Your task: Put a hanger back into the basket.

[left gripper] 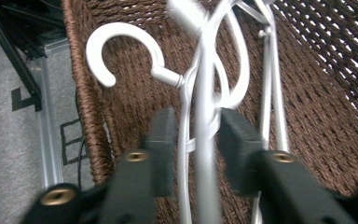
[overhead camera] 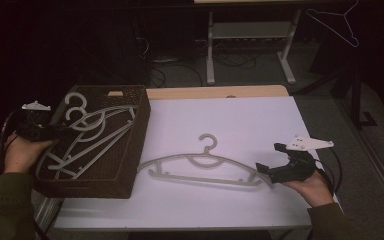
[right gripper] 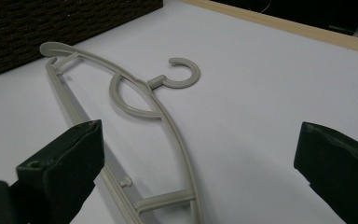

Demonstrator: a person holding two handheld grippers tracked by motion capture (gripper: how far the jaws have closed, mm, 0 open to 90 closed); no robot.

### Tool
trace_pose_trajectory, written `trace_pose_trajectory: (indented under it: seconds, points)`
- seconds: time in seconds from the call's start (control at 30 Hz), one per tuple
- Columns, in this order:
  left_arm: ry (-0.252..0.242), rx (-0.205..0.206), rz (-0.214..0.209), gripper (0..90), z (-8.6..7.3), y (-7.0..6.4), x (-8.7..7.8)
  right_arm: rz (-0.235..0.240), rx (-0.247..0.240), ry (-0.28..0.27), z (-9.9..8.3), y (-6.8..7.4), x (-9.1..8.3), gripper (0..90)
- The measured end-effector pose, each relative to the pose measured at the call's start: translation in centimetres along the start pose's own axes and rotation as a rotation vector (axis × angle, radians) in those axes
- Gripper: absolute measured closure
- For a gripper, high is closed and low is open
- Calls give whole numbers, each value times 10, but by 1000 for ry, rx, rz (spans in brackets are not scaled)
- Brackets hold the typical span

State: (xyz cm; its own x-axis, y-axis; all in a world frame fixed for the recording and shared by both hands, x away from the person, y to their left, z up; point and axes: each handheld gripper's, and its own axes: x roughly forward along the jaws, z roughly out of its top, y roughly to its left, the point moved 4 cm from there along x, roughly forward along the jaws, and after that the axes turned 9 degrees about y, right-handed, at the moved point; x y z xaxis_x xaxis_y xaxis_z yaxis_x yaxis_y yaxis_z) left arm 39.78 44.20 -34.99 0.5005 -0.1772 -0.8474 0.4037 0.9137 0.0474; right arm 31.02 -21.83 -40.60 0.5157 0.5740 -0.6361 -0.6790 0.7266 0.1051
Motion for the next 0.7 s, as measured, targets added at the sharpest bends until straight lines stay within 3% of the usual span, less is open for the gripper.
trace_pose_trajectory:
  seconds: [0.13, 0.33, 0.7]
  points:
    - [-25, -2, -6, 552, 3, -4, -2, 0, 4, -2, 1, 1, 0, 12]
    - [-74, 0, -73, 453, 14, -21, -6, -1, -2, -5, 1, 1, -1, 13]
    - [-176, 66, -232, 341, 45, -79, -11, -1, -6, -11, 2, 0, -3, 13]
